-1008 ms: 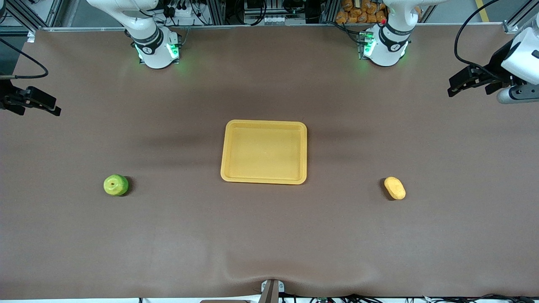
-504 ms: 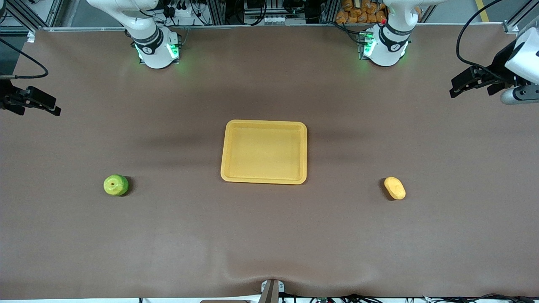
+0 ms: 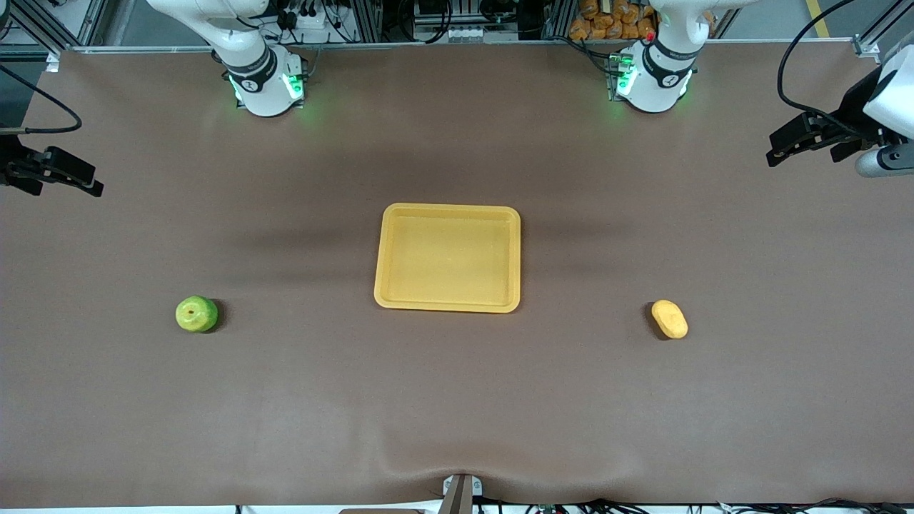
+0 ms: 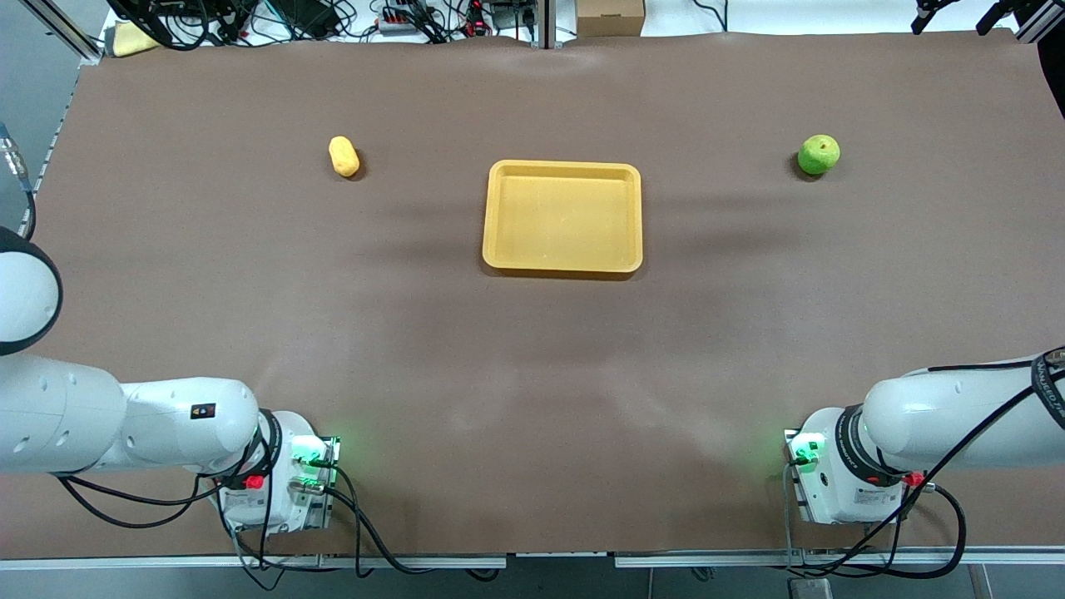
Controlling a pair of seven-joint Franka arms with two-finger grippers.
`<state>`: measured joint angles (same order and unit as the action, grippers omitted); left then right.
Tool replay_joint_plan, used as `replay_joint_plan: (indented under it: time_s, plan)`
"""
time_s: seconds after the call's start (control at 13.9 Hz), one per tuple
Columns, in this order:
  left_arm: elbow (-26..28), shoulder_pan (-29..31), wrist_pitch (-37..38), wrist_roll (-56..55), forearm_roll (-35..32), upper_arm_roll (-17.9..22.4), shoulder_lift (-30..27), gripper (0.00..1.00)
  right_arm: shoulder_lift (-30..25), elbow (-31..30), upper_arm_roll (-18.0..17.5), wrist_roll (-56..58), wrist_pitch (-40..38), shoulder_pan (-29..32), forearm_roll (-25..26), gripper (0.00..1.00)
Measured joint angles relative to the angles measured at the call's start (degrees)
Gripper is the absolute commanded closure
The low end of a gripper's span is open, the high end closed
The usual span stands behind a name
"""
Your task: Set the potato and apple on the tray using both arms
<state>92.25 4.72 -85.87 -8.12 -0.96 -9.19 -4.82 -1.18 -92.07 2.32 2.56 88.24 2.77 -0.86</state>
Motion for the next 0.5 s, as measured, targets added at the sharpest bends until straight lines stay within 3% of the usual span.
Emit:
replay_joint_plan:
  time_s: [0.5]
  plan:
    - [1.56,0.00,0.45,0.00,-0.01,0.00,1.32,0.00,0.00,0.00,0.01,0.00,0.00,0.00,0.00,0.00]
